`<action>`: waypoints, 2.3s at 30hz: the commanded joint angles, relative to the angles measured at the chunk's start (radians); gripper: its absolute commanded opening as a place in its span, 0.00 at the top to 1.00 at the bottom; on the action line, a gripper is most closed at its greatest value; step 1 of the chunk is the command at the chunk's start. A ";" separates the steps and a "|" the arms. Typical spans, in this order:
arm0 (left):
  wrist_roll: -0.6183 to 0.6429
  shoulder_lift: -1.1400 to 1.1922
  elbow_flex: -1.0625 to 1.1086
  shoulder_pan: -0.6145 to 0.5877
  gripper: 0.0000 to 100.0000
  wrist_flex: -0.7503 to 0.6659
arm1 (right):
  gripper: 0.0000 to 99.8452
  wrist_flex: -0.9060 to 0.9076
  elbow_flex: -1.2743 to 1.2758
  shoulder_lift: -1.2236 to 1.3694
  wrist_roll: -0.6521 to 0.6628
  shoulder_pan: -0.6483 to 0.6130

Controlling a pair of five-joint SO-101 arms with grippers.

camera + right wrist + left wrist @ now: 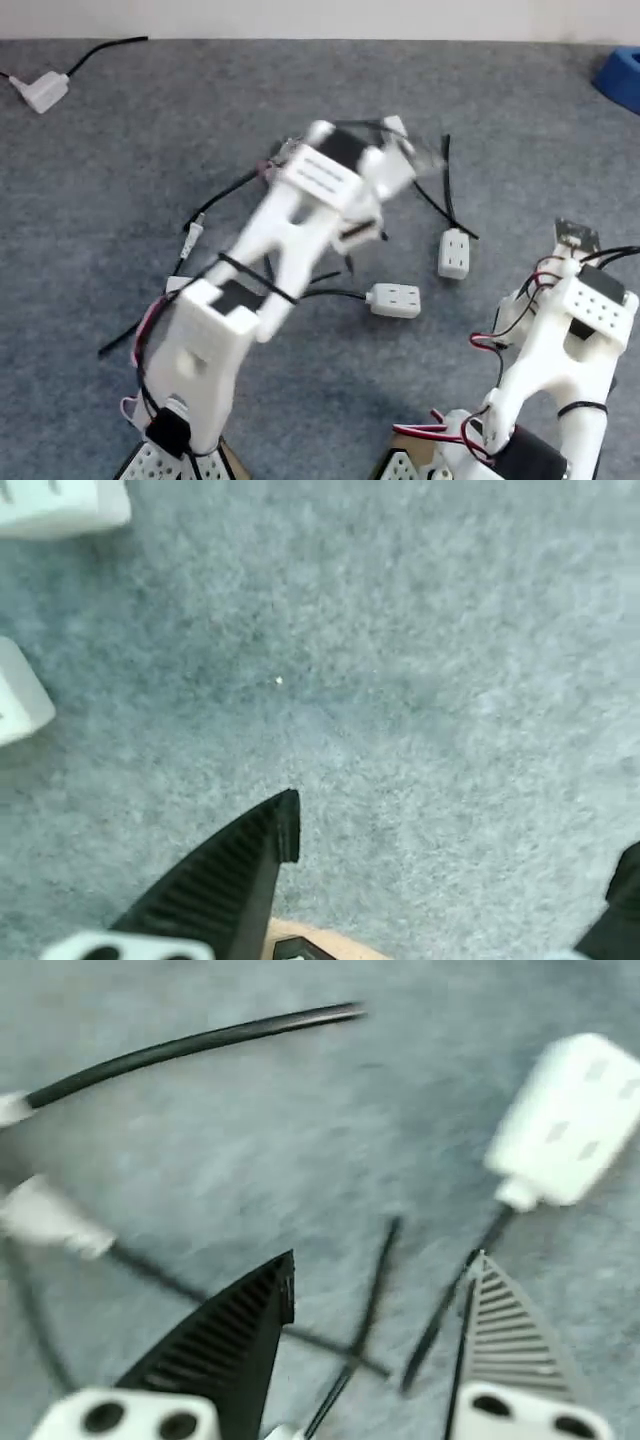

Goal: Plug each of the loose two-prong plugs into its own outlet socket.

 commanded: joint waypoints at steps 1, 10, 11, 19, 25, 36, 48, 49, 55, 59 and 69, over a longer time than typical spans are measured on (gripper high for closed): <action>0.011 -0.162 -0.035 -0.162 0.73 0.017 | 0.55 0.065 -0.145 -0.013 0.002 -0.054; 0.144 -0.203 0.025 -0.628 0.73 0.017 | 0.55 0.213 -0.544 0.088 -0.092 -0.360; 0.141 -0.203 0.048 -0.677 0.73 0.017 | 0.55 0.239 -0.608 0.140 -0.095 -0.389; 0.140 -0.202 0.124 -0.924 0.73 -0.074 | 0.55 0.438 -1.207 0.634 -0.097 -0.602; 0.138 -0.177 0.119 -0.981 0.73 -0.101 | 0.55 0.447 -1.520 0.878 -0.091 -0.805; 0.072 -0.016 0.122 -0.924 0.73 -0.095 | 0.55 0.360 -1.569 0.912 -0.245 -0.901; 0.138 0.021 0.124 -1.033 0.73 -0.097 | 0.55 0.041 -1.532 1.152 0.055 -1.000; 0.138 0.021 0.124 -1.044 0.73 -0.098 | 0.55 0.042 -1.532 1.182 0.097 -0.998; 0.094 0.021 0.124 -1.061 0.73 -0.094 | 0.55 0.031 -1.532 1.270 0.233 -0.993; 0.092 0.022 0.124 -1.075 0.73 -0.094 | 0.55 -0.008 -1.532 1.277 0.244 -0.992; 0.089 0.016 0.124 -1.135 0.73 -0.094 | 0.68 -0.010 -1.523 1.280 0.242 -0.920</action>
